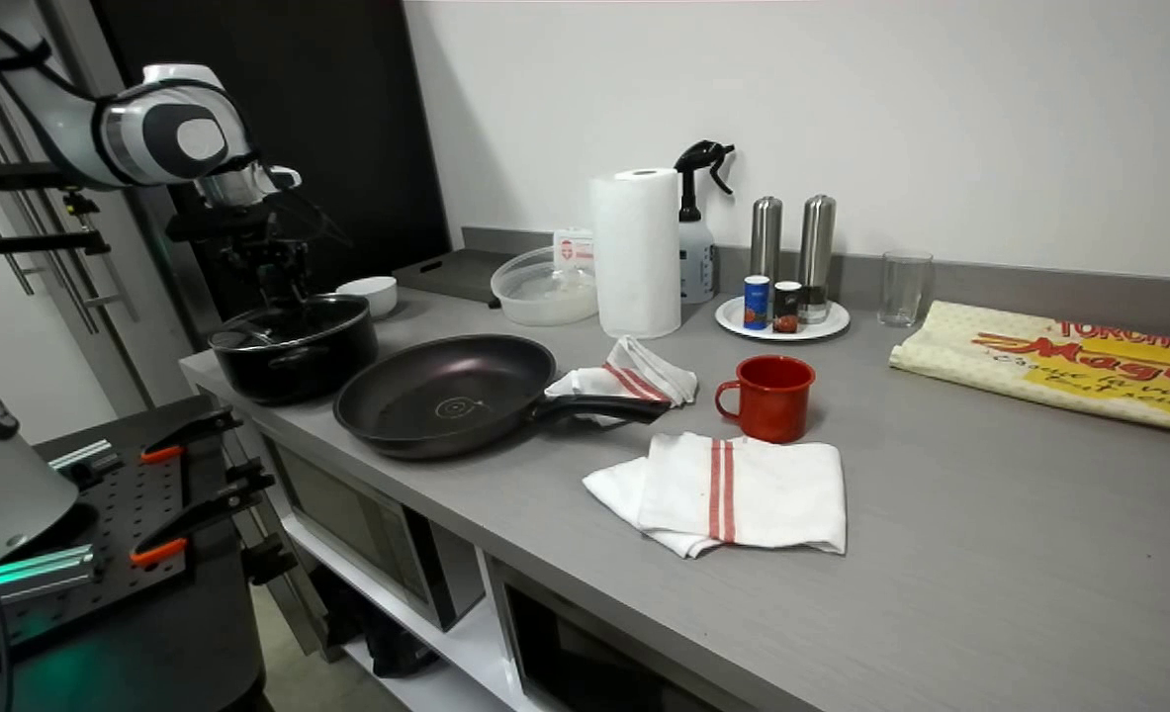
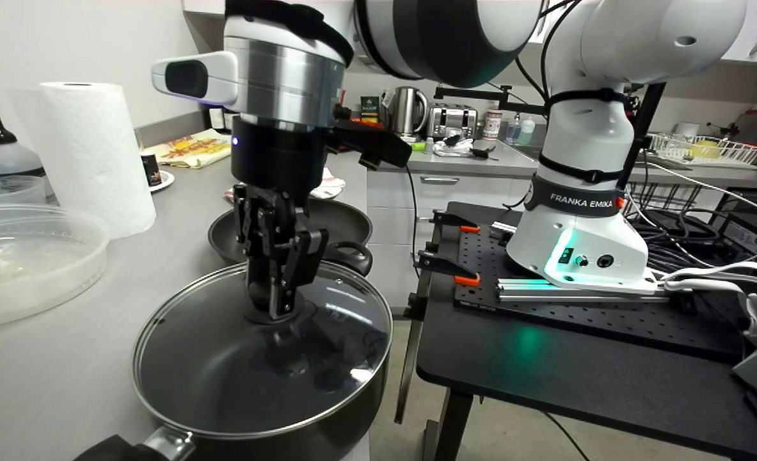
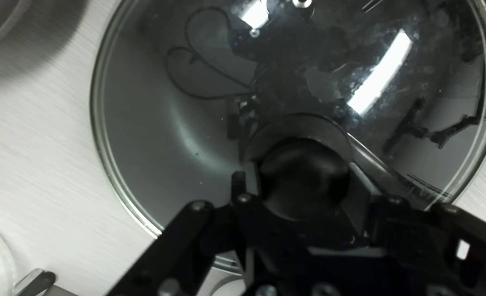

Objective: Remove the glass lid from the pot

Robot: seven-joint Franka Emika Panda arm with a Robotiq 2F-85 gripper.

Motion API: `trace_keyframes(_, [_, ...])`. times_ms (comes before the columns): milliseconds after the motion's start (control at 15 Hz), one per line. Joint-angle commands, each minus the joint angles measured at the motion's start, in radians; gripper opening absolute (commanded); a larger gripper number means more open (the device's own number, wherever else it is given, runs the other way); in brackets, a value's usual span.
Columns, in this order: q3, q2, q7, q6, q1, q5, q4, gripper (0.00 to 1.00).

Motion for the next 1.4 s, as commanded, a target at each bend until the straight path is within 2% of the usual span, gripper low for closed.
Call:
trace_keyframes(0, [-0.016,0.01,0.048,0.021,0.013,-0.044,0.003,0.25])
trace_keyframes(400, [-0.014,-0.04,0.067,-0.007,0.013,-0.047,-0.011,0.25])
trace_keyframes(1067, [0.003,-0.178,0.117,-0.127,0.006,-0.053,-0.025,0.25])
trace_keyframes(1333, [-0.019,-0.222,0.102,-0.135,-0.019,-0.041,-0.039,0.25])
